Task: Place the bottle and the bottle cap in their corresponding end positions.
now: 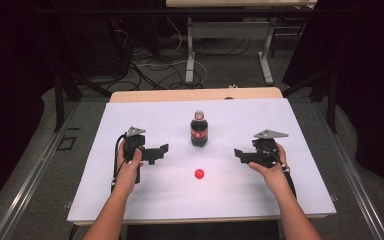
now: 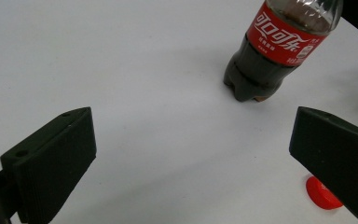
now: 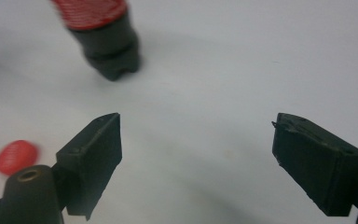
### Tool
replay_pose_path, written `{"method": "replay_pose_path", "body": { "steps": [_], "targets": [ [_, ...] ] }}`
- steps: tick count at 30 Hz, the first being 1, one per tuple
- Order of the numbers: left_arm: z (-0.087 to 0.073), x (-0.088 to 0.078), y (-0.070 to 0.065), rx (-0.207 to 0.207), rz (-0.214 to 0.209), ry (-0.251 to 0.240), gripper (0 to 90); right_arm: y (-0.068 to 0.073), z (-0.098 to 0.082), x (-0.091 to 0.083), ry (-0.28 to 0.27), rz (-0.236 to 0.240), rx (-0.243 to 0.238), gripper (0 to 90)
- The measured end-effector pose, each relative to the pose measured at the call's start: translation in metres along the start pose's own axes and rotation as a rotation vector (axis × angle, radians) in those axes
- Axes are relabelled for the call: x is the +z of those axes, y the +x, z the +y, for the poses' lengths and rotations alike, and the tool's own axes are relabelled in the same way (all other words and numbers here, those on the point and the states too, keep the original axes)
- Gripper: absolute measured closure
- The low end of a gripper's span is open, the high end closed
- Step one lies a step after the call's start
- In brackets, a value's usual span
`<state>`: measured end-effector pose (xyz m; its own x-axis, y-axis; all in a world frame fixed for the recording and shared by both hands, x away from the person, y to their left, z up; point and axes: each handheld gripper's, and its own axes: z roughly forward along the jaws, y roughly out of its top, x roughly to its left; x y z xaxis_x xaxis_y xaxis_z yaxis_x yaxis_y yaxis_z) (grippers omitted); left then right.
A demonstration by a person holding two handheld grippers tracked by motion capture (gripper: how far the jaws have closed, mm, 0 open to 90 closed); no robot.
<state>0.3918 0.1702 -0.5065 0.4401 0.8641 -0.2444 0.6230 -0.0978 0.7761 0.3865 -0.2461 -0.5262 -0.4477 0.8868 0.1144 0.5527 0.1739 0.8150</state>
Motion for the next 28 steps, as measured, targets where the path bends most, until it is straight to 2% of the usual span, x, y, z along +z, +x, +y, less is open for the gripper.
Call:
{"method": "replay_pose_path", "body": {
  "steps": [2, 4, 9, 13, 15, 21, 28],
  "targets": [
    [-0.001, 0.001, 0.003, -0.002, 0.01, -0.001, 0.7, -0.013, -0.004, -0.001, -0.014, -0.052, 0.015, 15.1],
    [-0.002, 0.001, 0.005, -0.005, 0.006, 0.009, 0.7, -0.024, -0.009, -0.001, -0.007, -0.102, 0.046, 14.3],
    [-0.005, 0.005, 0.01, -0.008, 0.019, 0.019, 0.7, -0.044, -0.02, 0.001, 0.009, -0.159, 0.114, 9.2],
    [-0.007, 0.007, 0.015, -0.01, 0.029, 0.028, 0.7, -0.047, -0.023, 0.004, 0.047, -0.163, 0.14, 1.8],
    [-0.009, 0.008, 0.018, -0.019, 0.034, 0.032, 0.7, -0.048, -0.023, 0.003, 0.047, -0.173, 0.126, 1.4],
    [-0.012, 0.01, 0.024, -0.057, 0.056, 0.034, 0.7, -0.048, -0.022, 0.002, 0.045, -0.165, 0.137, 0.5],
    [-0.011, 0.009, 0.028, -0.078, 0.053, 0.026, 0.7, -0.046, -0.018, -0.001, 0.036, -0.152, 0.148, 0.5]
  ]
}}
